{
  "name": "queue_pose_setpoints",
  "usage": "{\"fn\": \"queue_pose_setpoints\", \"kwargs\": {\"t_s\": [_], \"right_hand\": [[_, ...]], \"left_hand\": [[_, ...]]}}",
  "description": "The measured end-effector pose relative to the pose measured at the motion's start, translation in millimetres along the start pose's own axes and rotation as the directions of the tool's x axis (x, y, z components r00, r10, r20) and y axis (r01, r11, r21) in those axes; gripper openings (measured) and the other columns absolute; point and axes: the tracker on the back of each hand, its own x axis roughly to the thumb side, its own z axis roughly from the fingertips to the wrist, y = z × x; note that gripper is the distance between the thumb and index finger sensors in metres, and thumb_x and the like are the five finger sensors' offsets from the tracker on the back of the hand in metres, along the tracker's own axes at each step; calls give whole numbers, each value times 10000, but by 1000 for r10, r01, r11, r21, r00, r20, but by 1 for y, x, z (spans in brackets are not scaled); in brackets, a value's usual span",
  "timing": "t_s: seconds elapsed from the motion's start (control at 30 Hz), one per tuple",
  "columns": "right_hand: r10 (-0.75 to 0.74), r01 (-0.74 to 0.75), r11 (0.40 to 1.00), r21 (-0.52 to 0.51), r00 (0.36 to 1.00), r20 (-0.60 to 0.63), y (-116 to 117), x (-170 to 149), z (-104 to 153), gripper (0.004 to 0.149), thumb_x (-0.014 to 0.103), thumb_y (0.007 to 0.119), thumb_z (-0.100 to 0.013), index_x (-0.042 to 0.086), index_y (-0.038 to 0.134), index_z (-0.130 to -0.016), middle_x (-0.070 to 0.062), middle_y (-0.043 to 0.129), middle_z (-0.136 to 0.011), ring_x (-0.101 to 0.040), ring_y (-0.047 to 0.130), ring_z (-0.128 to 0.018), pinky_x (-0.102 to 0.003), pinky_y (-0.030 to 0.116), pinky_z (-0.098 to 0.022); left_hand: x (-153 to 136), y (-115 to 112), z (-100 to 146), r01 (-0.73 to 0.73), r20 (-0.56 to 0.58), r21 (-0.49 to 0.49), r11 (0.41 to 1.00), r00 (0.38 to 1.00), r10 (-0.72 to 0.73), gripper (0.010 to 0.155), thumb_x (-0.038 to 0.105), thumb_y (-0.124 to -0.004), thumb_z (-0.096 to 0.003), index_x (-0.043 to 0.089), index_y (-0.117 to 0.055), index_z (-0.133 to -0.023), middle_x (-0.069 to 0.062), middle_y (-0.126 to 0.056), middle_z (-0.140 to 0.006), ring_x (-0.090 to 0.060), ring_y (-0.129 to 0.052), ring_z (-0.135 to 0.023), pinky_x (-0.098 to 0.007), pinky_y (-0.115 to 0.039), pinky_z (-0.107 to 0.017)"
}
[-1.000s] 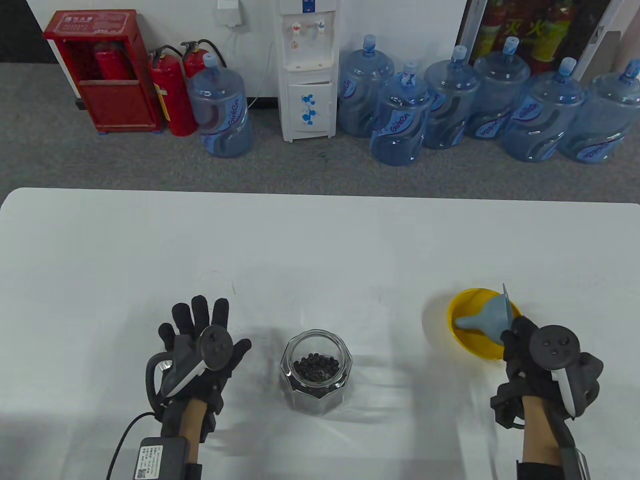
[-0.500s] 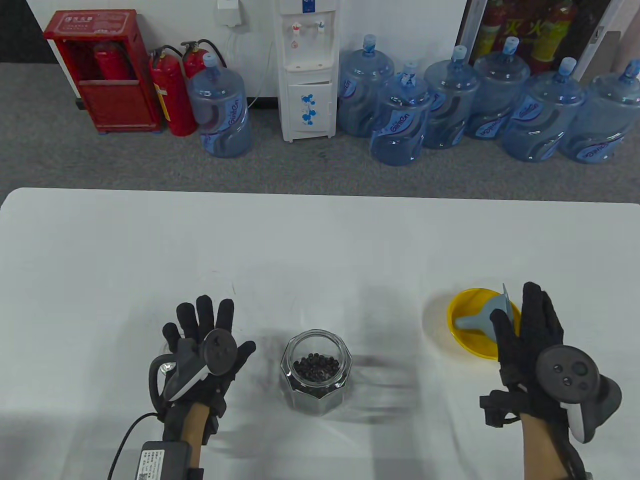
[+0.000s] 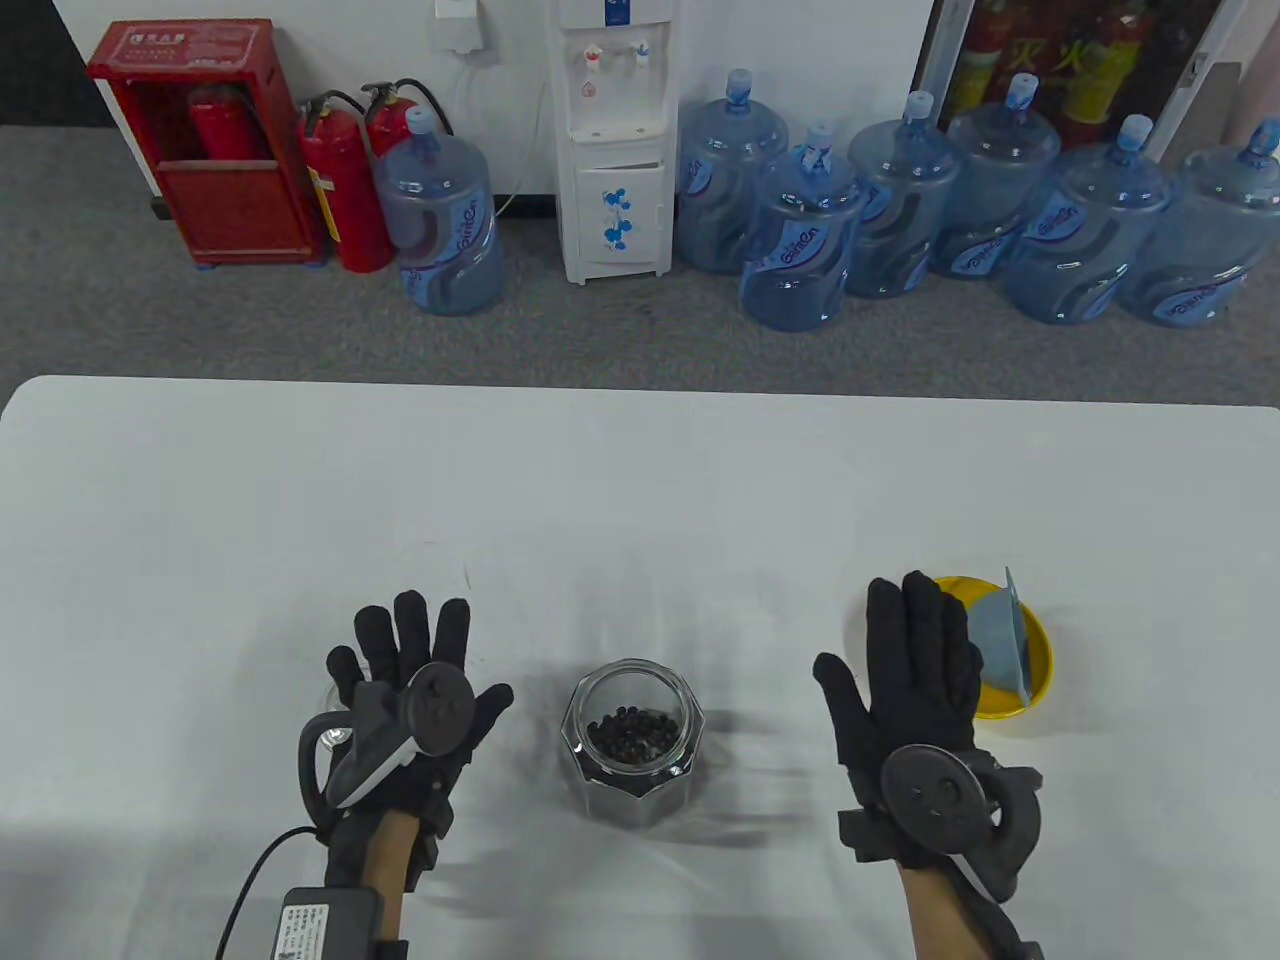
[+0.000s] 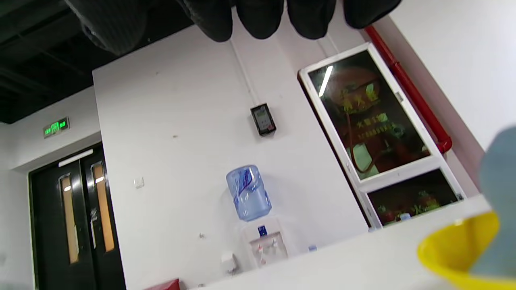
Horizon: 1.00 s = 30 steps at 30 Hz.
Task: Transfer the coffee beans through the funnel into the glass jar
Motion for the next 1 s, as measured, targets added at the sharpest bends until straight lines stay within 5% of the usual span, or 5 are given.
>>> {"fn": "queue_pose_setpoints", "kwargs": {"t_s": [0.2,0.6,1.0], "right_hand": [[55,-54,993,108,998,-5,24,-7,3,756,619,574,-646,224,339,-1247,-156,277,-1288,-467,359,-1147,-669,406,-778],[128,-114,961,252,991,-37,45,-18,6,779,637,560,-644,231,289,-1251,-163,233,-1290,-497,322,-1143,-702,390,-762],[90,-75,963,257,995,-46,43,-19,5,791,635,567,-647,216,281,-1253,-179,202,-1286,-504,305,-1140,-705,393,-763]], "left_hand": [[-3,4,3,-4,-28,138,990,1000,8,793,672,-484,-534,333,-124,-1155,-132,-65,-1215,-477,-63,-1112,-674,-135,-716],[-14,16,5,12,-113,115,993,994,1,770,657,-527,-540,323,-263,-1181,-121,-198,-1246,-479,-180,-1152,-690,-188,-733],[-68,29,2,169,-246,-189,967,945,-214,822,667,-587,-519,328,-233,-1179,-127,-306,-1264,-478,-329,-1189,-705,-342,-782]]}}
